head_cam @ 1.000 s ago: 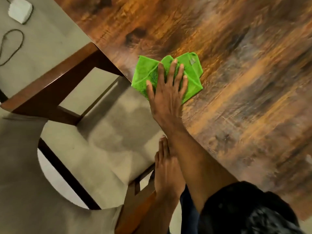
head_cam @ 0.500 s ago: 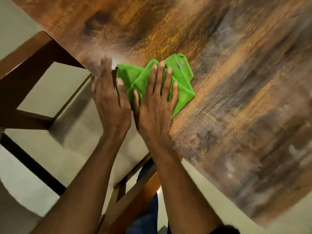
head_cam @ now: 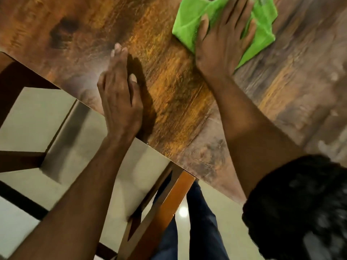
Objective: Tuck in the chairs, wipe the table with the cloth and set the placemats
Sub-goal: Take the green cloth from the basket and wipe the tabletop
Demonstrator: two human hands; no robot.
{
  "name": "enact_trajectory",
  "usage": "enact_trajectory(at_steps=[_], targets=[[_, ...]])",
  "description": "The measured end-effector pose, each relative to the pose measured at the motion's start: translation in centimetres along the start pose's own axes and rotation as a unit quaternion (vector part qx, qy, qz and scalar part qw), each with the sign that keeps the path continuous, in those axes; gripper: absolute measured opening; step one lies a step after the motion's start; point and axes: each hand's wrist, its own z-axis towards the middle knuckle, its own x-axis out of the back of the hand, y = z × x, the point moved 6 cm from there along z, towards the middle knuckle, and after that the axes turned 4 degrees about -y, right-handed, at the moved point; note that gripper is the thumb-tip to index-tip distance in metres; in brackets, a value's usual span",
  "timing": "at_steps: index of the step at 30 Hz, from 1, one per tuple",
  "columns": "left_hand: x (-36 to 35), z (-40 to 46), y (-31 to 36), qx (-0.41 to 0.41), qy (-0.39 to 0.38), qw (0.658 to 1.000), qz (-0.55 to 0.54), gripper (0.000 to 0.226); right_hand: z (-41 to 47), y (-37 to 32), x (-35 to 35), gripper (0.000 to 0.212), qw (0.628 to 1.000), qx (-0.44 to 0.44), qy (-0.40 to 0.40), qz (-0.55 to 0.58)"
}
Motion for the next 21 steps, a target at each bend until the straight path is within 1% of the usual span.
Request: enact_trajectory(at_steps=[2, 3, 6, 8, 10, 13, 17, 18, 20, 21], targets=[[-0.3, -0.4, -0.3, -0.011, -0.015, 1.0, 0.014, 0.052, -3.2, -0.8, 0.1, 0.076, 1.0, 0.01, 0.008, 0.001], [-0.4, -0.5, -0.3, -0.02, -0.026, 0.999, 0.023, 0.052, -5.8, -1.1, 0.2, 0.076, 1.0, 0.019, -0.003, 0.006], [-0.5, -0.2, 0.1, -0.052, -0.056, 0.997, 0.034, 0.052, -15.7, -1.4, 0.3, 0.076, 0.995, 0.058, -0.082, 0.007], [-0.8, 0.2, 1.0, -0.087, -0.08, 0.992, 0.037, 0.053, -21.3, -1.2, 0.3, 0.078, 0.988, 0.088, -0.13, 0.01], [-1.4, 0.3, 1.7, -0.117, -0.11, 0.986, 0.038, 0.055, -23.3, -0.6, 0.2, 0.078, 0.985, 0.1, -0.139, 0.013], [-2.5, 0.1, 2.4, -0.132, -0.139, 0.981, 0.033, 0.057, -19.1, 0.5, 0.0, 0.076, 0.989, 0.096, -0.11, 0.017], [-2.6, 0.1, 2.0, -0.109, -0.139, 0.984, 0.021, 0.06, -5.5, -0.6, -0.4, 0.073, 0.99, 0.132, -0.031, 0.042], [-2.7, 0.1, 1.9, -0.107, -0.142, 0.984, 0.024, 0.06, -1.7, -1.5, -0.3, 0.073, 0.988, 0.149, -0.025, 0.04], [-3.0, 0.0, 2.0, -0.11, -0.151, 0.982, 0.037, 0.061, 5.1, -2.9, -0.4, 0.074, 0.981, 0.19, -0.038, 0.022], [-3.1, 0.0, 1.9, -0.111, -0.154, 0.981, 0.042, 0.061, 8.0, -2.8, -0.4, 0.073, 0.98, 0.195, -0.045, 0.01]])
